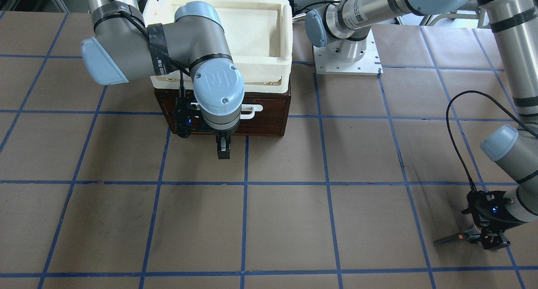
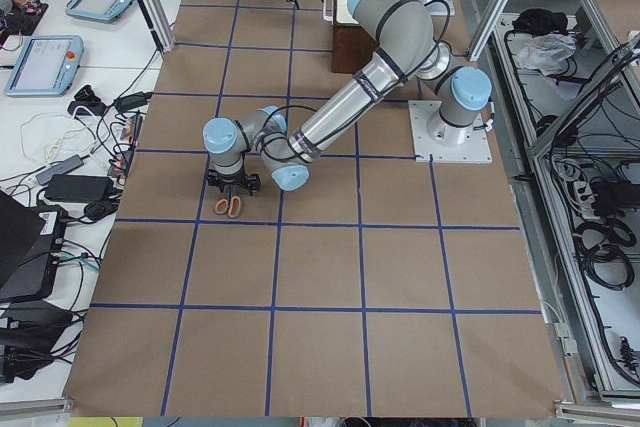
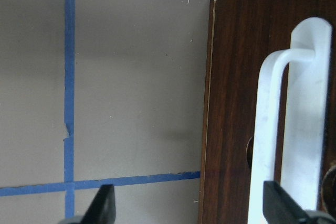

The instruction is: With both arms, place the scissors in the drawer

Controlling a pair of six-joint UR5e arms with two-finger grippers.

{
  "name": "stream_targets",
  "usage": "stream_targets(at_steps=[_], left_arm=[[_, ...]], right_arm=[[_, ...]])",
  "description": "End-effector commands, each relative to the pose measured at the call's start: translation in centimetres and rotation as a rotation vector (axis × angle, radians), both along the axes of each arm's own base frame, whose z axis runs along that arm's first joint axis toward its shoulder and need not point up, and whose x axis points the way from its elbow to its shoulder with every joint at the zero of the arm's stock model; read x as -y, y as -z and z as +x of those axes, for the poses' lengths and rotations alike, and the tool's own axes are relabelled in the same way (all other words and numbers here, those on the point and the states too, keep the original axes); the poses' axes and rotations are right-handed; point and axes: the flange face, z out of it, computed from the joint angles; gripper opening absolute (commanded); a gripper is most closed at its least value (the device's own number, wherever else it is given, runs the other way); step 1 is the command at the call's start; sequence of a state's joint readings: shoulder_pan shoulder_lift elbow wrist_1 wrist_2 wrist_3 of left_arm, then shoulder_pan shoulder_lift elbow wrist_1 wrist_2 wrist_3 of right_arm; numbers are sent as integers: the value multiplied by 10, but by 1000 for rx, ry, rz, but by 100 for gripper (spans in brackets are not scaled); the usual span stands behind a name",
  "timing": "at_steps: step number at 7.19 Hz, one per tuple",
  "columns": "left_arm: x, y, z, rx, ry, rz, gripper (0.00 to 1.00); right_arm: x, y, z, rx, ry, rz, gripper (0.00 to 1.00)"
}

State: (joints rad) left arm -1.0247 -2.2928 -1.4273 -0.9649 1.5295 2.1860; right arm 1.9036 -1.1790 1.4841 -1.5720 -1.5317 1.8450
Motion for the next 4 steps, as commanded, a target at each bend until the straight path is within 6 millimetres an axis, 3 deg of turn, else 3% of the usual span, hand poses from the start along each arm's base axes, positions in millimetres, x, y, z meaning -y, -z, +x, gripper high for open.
stream_targets(at_steps=[1,4], left_arm=[[0,2,0,-1,9,2,83],[1,1,1,3,5,-4,80]], right_arm=[[-4,5,1,14,10,51,100],[-8,12,0,8,9,77,100]])
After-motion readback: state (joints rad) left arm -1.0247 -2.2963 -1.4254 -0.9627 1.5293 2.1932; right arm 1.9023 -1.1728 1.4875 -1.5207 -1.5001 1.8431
